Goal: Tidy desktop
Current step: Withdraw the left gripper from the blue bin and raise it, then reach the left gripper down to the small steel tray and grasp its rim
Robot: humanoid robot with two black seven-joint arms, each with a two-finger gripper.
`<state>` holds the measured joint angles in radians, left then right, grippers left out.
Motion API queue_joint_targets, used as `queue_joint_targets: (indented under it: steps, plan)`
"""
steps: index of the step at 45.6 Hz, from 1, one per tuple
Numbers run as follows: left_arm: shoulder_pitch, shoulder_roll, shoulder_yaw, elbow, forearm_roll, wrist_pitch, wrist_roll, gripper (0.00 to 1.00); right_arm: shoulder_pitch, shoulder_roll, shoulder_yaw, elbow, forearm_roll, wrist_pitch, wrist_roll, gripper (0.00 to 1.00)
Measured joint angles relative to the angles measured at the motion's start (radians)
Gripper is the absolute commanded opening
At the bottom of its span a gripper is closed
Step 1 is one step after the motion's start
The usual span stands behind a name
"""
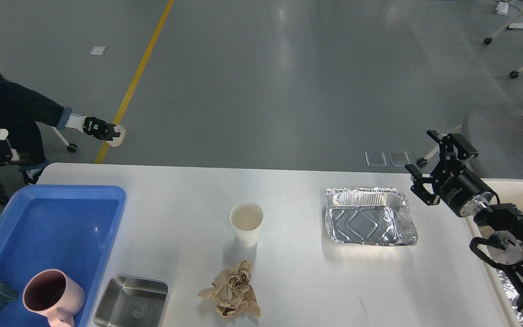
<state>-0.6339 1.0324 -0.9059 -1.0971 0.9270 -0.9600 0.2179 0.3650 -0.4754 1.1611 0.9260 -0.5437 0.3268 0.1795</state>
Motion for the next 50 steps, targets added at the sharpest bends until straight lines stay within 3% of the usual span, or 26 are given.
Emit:
queue_joint_targets:
  steps: [7, 10, 13, 22, 29, 50]
  plan:
    - [-0.076, -0.219, -0.012, 0.003, 0.024, 0.000, 0.298, 0.99, -0.006, -0.014, 0.000, 0.002, 0.001, 0.000, 0.000, 1.00]
    - [-0.101, -0.279, -0.011, 0.004, 0.024, 0.000, 0.397, 0.99, -0.009, -0.016, 0.002, 0.002, 0.001, 0.000, 0.000, 1.00]
    - [-0.112, -0.319, 0.000, 0.004, 0.024, 0.000, 0.471, 0.99, -0.014, -0.017, 0.005, 0.002, 0.001, 0.000, 0.000, 1.00]
    - [-0.111, -0.376, 0.011, 0.003, 0.023, 0.000, 0.630, 0.99, -0.024, -0.017, 0.017, 0.002, 0.001, 0.004, 0.002, 1.00]
    - [-0.104, -0.399, 0.022, 0.003, 0.021, 0.000, 0.680, 0.99, -0.029, -0.017, 0.019, 0.002, 0.001, 0.004, 0.002, 1.00]
    - [-0.084, -0.478, 0.174, -0.004, 0.021, 0.000, 0.688, 0.99, -0.049, -0.033, 0.033, 0.020, 0.001, 0.003, 0.002, 1.00]
